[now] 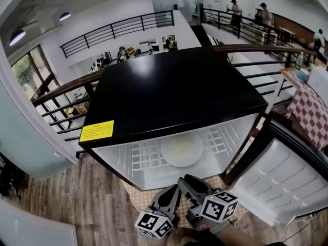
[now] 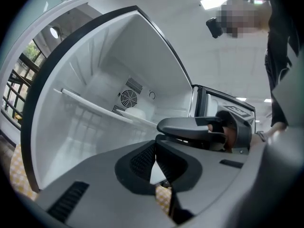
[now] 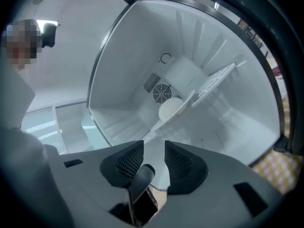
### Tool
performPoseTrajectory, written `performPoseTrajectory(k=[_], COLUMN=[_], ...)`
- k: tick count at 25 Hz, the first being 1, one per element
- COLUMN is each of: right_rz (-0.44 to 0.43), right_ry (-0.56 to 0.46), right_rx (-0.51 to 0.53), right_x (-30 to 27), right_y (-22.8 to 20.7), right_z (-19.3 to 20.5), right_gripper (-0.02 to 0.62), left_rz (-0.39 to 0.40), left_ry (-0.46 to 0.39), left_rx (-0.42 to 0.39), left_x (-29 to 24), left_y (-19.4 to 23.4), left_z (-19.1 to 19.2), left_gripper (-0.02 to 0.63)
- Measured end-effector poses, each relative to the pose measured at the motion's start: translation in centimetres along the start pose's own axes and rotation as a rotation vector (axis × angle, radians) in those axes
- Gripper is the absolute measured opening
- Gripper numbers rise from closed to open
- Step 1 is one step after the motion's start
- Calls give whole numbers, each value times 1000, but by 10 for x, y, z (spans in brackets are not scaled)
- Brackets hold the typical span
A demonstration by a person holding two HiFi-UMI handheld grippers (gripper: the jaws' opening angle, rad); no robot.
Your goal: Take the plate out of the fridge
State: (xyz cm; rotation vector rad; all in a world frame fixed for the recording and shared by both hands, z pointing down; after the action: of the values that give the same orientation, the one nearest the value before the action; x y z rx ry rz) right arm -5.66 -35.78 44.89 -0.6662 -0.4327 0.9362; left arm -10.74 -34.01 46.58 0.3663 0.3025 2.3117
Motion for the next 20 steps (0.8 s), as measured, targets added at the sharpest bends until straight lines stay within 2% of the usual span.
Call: performPoseTrajectory(k=[5, 9, 11, 20], right_rz=[32, 28, 55, 105], right_ry=[-67, -134, -133, -117], right_rx=[-159, -368, -441, -523], right_x=[-10, -21, -22, -29], right_y=[-11, -16, -22, -29], right_z=[-25, -43, -44, -46], right_gripper=[126, 132, 132, 110], left_rz=[-5, -16, -15, -21], left_ry=[-8, -12, -6, 4], left_rx=[0, 12, 12, 21], left_x=[-7, -8, -9, -11], left_y=[4, 7, 7, 5], left_z=[-2, -2, 0, 6], left_gripper=[8, 8, 8, 9])
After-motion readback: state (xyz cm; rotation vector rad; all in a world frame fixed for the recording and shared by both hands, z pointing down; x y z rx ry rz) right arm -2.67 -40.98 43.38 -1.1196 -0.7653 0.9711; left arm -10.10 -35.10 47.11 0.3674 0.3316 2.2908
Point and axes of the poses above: the fingertips, and each gripper's own axes: x backward along the fingers, y to its left, z out of its underside, the point moved 2 cm from there along x, backward along the fingers, and after that the axes turned 8 degrees about -y, right-handed, at the moved point
